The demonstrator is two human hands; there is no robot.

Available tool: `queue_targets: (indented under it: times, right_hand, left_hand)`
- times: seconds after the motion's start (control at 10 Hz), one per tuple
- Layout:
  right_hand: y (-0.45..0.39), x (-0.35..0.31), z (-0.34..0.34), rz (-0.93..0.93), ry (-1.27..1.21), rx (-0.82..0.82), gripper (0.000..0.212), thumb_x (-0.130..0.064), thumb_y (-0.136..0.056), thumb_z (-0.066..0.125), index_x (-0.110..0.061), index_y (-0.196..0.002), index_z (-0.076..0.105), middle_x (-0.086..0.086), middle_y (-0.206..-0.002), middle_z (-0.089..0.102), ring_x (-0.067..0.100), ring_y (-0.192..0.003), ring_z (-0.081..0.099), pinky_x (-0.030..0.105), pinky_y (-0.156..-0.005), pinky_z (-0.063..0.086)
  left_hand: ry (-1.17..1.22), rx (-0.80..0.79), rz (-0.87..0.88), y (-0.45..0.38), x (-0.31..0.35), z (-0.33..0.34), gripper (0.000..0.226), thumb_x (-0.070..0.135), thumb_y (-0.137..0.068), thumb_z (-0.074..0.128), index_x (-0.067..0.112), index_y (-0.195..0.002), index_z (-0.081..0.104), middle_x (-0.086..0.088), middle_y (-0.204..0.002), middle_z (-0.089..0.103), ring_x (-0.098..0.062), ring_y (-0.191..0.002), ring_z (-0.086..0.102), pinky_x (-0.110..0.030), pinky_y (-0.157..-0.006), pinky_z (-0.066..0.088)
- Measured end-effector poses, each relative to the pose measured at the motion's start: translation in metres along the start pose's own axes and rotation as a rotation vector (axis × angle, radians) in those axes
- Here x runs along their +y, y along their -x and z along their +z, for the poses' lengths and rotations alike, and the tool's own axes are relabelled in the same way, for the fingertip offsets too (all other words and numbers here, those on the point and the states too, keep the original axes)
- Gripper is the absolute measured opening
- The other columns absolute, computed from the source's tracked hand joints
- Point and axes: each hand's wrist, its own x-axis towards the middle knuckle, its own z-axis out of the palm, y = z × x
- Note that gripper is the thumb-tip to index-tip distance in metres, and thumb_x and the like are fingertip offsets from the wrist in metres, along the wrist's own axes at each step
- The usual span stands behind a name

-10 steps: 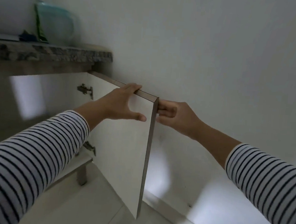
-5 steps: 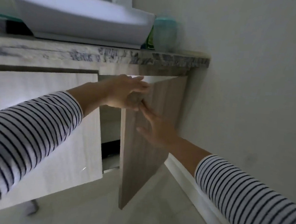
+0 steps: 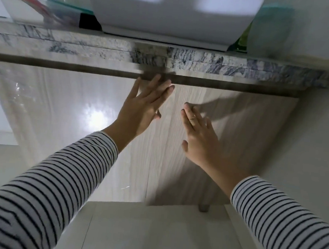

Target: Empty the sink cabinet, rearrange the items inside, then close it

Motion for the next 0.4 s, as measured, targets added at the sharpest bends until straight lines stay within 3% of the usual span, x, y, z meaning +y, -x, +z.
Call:
queue_targets:
  times: [0.1, 0.3, 0.4]
  right_hand:
    - [-0.010, 0.000, 0.022, -0.007, -0.038, 0.034, 0.086, -0.014, -0.073, 0.071, -0.003, -0.145, 0.026, 0.010, -0.157, 0.015, 0.030, -0.144, 0.014, 0.049, -0.113, 0.027]
    - [-0.013, -0.001, 0.034, 0.010, -0.101, 0.088, 0.080, -0.010, -0.078, 0.062, -0.003, -0.147, 0.022, 0.009, -0.157, 0.012, 0.029, -0.145, 0.008, 0.045, -0.110, 0.033]
    - [-0.003, -0.012, 0.035, 0.042, -0.194, -0.003, 0.074, -0.014, -0.081, 0.061, -0.005, -0.146, 0.026, 0.007, -0.158, 0.010, 0.025, -0.146, 0.010, 0.045, -0.111, 0.033]
  left_hand:
    - [0.012, -0.029, -0.063, -0.003, 0.000, 0.021, 0.096, 0.032, -0.068, 0.076, 0.011, -0.147, 0.025, -0.006, -0.154, 0.022, -0.029, -0.143, 0.016, -0.058, -0.112, 0.013]
    - [0.092, 0.004, -0.132, 0.003, 0.009, 0.028, 0.088, 0.034, -0.078, 0.066, 0.009, -0.148, 0.019, -0.007, -0.156, 0.014, -0.025, -0.144, 0.009, -0.055, -0.114, 0.010]
    - [0.172, -0.116, -0.254, 0.024, 0.036, 0.024, 0.087, 0.038, -0.082, 0.057, 0.008, -0.148, 0.009, -0.009, -0.157, 0.004, -0.025, -0.145, 0.002, -0.053, -0.115, 0.010]
